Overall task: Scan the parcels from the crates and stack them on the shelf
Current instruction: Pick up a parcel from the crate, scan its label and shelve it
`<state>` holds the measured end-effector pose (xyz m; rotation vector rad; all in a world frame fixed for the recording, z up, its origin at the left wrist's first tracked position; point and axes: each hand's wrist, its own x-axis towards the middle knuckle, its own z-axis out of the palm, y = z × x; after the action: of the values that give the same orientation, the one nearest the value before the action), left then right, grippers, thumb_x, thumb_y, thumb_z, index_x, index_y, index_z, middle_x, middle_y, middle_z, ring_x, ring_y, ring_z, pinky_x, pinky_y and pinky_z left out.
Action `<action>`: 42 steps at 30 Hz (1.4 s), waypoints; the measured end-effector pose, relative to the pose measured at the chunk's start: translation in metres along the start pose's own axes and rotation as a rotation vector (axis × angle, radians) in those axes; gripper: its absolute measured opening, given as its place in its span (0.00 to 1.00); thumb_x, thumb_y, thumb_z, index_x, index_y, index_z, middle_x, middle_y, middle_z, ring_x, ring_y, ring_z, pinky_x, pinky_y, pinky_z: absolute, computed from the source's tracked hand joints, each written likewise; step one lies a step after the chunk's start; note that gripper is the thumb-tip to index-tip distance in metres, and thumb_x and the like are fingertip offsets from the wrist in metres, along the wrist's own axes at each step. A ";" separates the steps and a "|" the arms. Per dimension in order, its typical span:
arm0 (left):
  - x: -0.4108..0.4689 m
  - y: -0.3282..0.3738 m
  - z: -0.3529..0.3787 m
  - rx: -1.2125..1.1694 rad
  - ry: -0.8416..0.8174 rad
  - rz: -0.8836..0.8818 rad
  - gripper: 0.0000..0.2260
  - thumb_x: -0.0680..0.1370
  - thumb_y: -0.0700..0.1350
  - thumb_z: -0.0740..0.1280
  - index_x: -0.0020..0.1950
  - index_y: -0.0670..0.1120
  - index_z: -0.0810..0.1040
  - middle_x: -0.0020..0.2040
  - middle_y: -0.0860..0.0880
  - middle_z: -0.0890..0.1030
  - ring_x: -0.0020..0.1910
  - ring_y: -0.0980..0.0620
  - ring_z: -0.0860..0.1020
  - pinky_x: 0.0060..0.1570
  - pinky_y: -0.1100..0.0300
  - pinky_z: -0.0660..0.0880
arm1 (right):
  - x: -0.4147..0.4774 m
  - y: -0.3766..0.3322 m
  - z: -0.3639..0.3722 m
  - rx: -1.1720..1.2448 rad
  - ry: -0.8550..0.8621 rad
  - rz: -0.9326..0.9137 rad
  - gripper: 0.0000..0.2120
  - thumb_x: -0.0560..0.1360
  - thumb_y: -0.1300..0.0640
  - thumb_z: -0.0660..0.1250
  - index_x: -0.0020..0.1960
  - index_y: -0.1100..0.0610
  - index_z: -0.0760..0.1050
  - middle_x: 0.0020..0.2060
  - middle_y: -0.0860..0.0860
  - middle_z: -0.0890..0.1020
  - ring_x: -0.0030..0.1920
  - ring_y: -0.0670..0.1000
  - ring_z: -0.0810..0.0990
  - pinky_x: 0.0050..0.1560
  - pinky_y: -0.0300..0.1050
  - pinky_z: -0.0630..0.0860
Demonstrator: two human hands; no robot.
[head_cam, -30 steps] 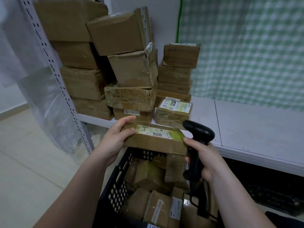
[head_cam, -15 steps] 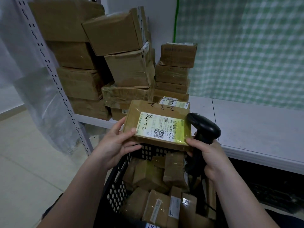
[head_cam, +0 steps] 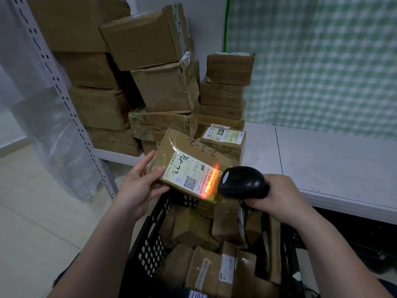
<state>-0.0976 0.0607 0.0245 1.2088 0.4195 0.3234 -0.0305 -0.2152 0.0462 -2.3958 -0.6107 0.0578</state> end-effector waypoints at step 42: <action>0.099 0.131 0.209 -0.067 -0.064 0.032 0.19 0.83 0.43 0.59 0.74 0.47 0.63 0.46 0.47 0.78 0.43 0.46 0.81 0.34 0.55 0.81 | 0.143 -0.004 -0.120 1.285 0.399 0.308 0.12 0.73 0.59 0.72 0.56 0.57 0.76 0.46 0.55 0.83 0.39 0.55 0.83 0.27 0.37 0.75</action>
<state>0.0863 -0.0254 0.1957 1.1586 0.3315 0.3227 0.1178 -0.2200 0.1589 -1.1609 0.0497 0.0705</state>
